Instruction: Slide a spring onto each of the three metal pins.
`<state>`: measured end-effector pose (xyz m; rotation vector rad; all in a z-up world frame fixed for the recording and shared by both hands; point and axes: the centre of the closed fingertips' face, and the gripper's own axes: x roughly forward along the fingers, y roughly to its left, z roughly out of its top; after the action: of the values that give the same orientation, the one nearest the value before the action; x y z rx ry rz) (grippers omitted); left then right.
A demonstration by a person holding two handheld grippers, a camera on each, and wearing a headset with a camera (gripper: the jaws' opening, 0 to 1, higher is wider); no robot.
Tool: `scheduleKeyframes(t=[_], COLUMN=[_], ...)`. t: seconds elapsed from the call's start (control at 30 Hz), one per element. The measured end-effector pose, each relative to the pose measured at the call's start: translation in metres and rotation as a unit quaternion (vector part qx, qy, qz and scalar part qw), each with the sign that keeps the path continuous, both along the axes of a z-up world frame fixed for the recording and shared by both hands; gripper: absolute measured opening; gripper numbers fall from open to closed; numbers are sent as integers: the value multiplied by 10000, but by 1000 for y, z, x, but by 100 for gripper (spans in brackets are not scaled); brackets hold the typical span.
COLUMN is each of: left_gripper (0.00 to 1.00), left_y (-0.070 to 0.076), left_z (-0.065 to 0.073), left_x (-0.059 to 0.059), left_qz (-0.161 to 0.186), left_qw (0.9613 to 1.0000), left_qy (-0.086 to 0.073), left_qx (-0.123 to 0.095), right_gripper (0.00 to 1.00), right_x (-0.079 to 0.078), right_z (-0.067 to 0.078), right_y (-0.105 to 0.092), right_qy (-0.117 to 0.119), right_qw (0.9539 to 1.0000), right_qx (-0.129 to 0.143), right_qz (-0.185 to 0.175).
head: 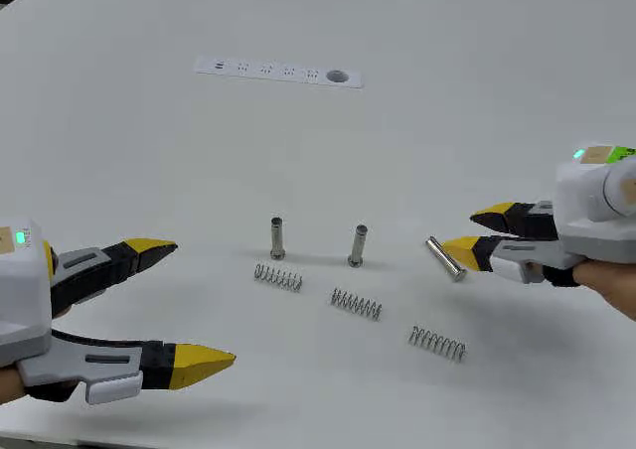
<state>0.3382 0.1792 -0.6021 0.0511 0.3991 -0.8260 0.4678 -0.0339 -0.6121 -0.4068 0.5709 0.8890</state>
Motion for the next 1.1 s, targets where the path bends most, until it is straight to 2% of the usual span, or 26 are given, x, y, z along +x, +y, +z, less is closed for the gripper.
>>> scheduleKeyframes(t=[0.3, 0.6, 1.1], left_gripper=[88, 87, 86], left_y=[0, 1, 1], left_z=[-1, -4, -6], left_x=[1, -2, -2], left_qz=[-13, -6, -8], left_qw=[10000, 10000, 10000], left_qy=[8, 50, 65], left_qx=[5, 8, -15], right_gripper=[25, 19, 14], right_x=[6, 12, 16], right_z=[-17, -35, -45], right_y=[11, 12, 11], right_qy=[283, 542, 867], right_qw=[9992, 9969, 9927], right_qx=[-276, -479, -523], right_qz=[-88, -296, -650])
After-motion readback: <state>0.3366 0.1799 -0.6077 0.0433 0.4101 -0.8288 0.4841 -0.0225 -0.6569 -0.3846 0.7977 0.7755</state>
